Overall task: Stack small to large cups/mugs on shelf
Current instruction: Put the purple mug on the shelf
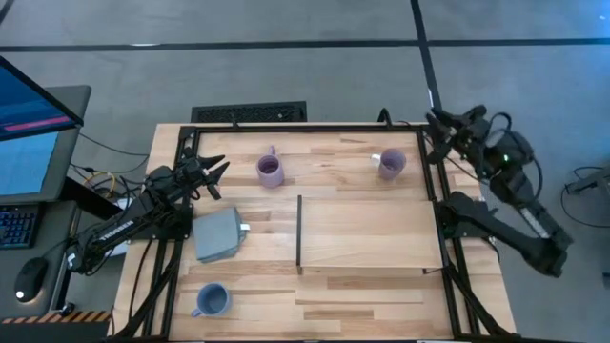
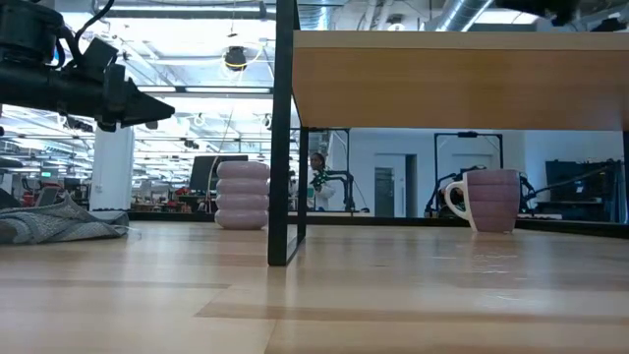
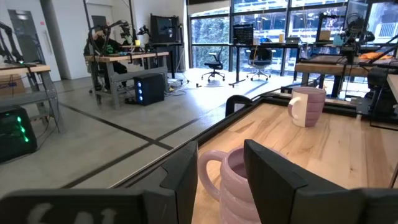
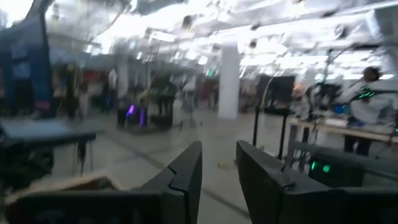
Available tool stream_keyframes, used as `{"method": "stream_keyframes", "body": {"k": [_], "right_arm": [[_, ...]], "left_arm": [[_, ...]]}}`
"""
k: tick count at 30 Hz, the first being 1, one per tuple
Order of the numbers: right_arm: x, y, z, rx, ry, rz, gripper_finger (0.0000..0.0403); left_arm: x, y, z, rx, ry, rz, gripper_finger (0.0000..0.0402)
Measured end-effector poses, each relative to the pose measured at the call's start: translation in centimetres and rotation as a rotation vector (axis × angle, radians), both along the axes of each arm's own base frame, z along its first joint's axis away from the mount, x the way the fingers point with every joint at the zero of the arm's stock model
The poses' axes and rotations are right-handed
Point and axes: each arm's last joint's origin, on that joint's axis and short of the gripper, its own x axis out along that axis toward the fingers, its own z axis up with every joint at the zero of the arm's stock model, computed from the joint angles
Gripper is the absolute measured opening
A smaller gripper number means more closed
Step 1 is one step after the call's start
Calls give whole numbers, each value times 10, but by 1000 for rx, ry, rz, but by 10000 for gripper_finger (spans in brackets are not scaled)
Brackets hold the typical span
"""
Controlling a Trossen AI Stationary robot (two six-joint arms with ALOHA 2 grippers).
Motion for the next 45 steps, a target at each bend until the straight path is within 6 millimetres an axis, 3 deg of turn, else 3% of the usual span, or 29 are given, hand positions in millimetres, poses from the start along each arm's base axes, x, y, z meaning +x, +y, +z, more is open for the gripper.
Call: {"method": "stream_keyframes", "body": {"k": [5,11,19,31,39,45], "right_arm": [[33,-20,37,19,144,62,123],[73,-40,78,45,186,138,123],[135,-53,98,82,251,259,123],[224,-40,111,65,334,444,123],[282,-33,97,64,425,520,123],[315,-41,81,95,480,525,123]], "left_arm": [[0,0,0,0,0,0,121],[0,0,0,0,0,0,121],[0,0,0,0,0,0,121],[0,0,0,0,0,0,121],[0,0,0,-29,-22,-1,121],[0,0,0,-50,-37,-2,121]]}}
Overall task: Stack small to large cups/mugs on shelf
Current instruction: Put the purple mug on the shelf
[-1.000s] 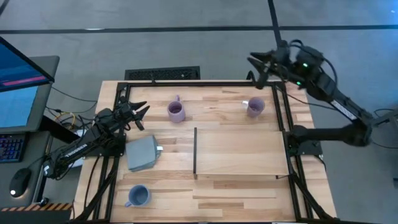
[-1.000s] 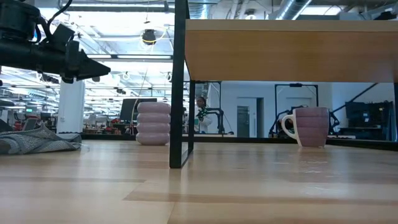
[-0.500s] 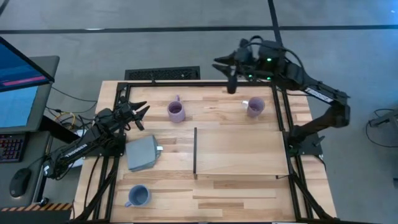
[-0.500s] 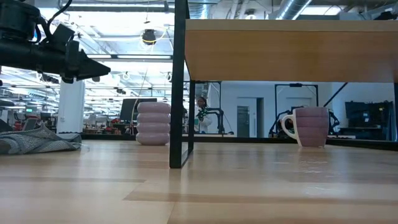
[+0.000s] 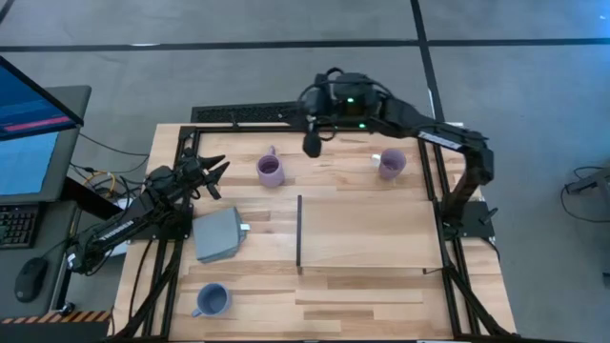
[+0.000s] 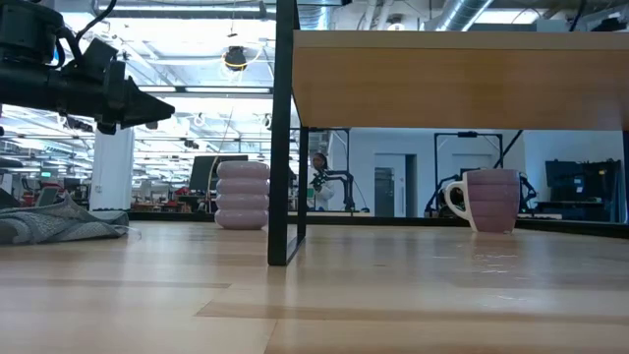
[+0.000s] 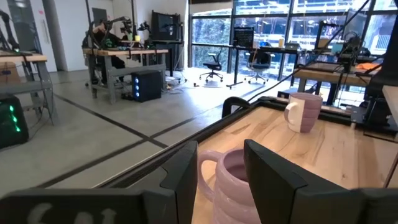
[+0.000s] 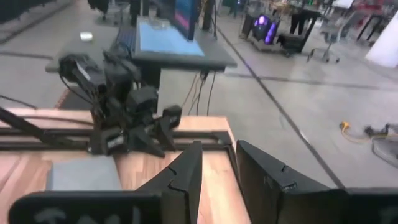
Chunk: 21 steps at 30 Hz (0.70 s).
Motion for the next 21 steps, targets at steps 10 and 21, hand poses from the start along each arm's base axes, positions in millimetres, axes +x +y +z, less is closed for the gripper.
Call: {"method": "stream_keyframes", "body": {"k": [10,21], "right_arm": [[49,-14,-58,38,140,-2,123],[90,-25,-125,65,244,-3,123]], "left_arm": [[0,0,0,-1,-1,0,121],[0,0,0,-1,-1,0,121]]}}
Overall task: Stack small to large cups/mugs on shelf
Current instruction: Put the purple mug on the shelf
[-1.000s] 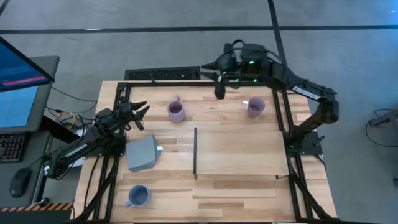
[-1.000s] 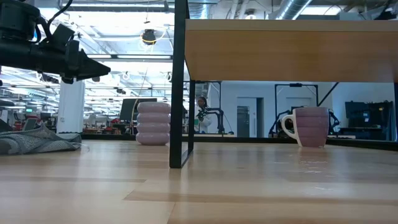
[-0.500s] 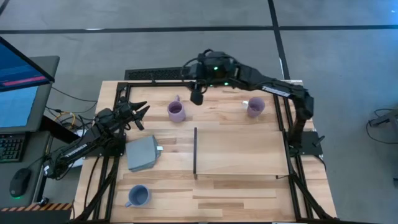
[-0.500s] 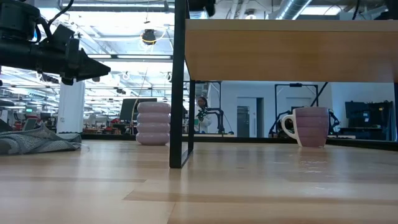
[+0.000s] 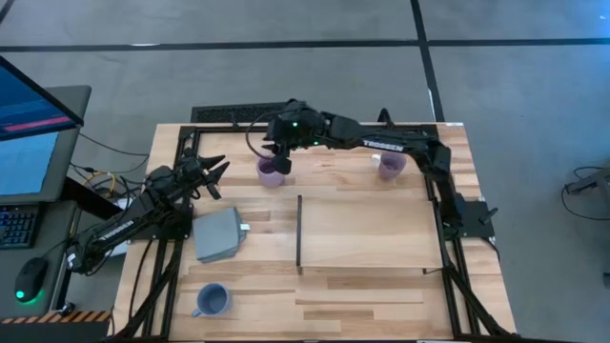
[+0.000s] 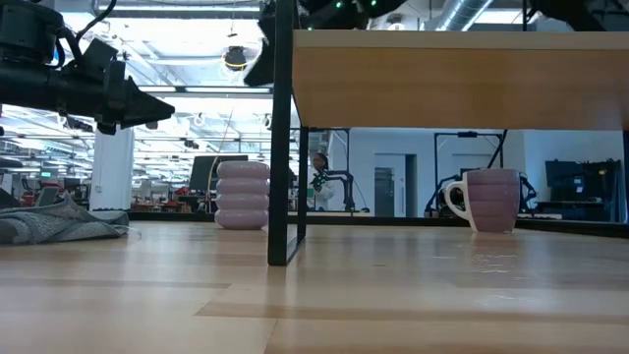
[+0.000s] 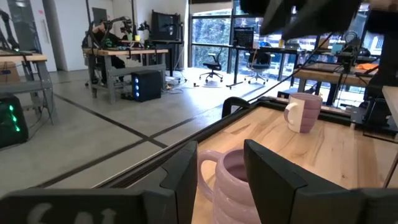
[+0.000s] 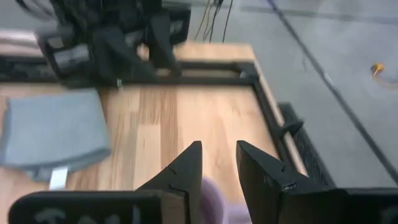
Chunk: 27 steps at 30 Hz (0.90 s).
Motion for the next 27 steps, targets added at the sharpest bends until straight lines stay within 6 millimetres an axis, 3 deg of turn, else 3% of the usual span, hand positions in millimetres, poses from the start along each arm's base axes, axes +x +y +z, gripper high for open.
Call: {"method": "stream_keyframes", "body": {"k": [6,18,27], "right_arm": [[13,-3,-15,-2,-21,-9,123],[18,-16,-47,85,59,-84,123],[16,-22,-55,123,95,-117,123]], "left_arm": [[0,0,0,0,0,0,121],[0,0,0,8,7,0,121],[0,0,0,2,2,0,121]]}}
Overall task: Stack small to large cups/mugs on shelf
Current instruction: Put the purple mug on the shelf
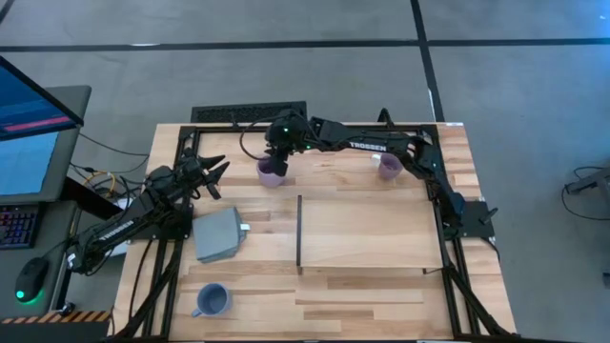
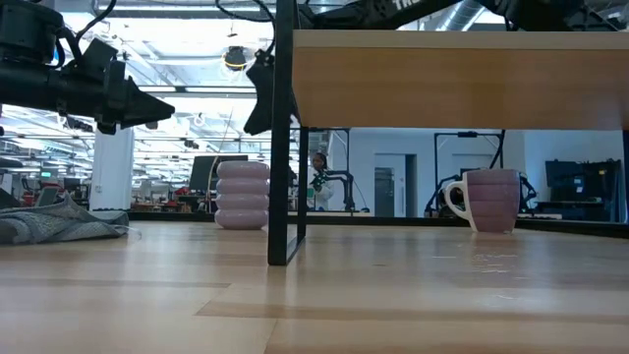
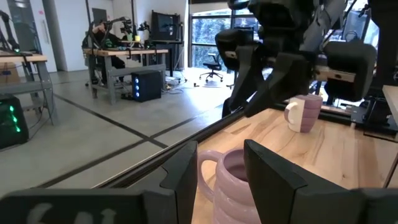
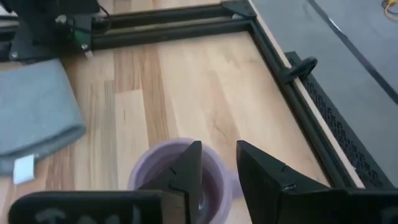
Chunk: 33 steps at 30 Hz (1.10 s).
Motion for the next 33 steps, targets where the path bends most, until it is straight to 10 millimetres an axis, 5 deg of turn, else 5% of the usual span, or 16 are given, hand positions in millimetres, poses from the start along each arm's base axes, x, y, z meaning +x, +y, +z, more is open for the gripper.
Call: {"method": "stream_keyframes", "body": {"k": [12,25,33], "right_arm": [[-6,2,-4,25,82,0,130],[-8,2,-7,39,109,-4,230],[-6,2,-5,39,83,-10,239]], "left_arm": [[0,0,0,-2,-1,0,121],[0,0,0,-2,-2,0,121],[0,0,0,-2,-2,0,121]]}}
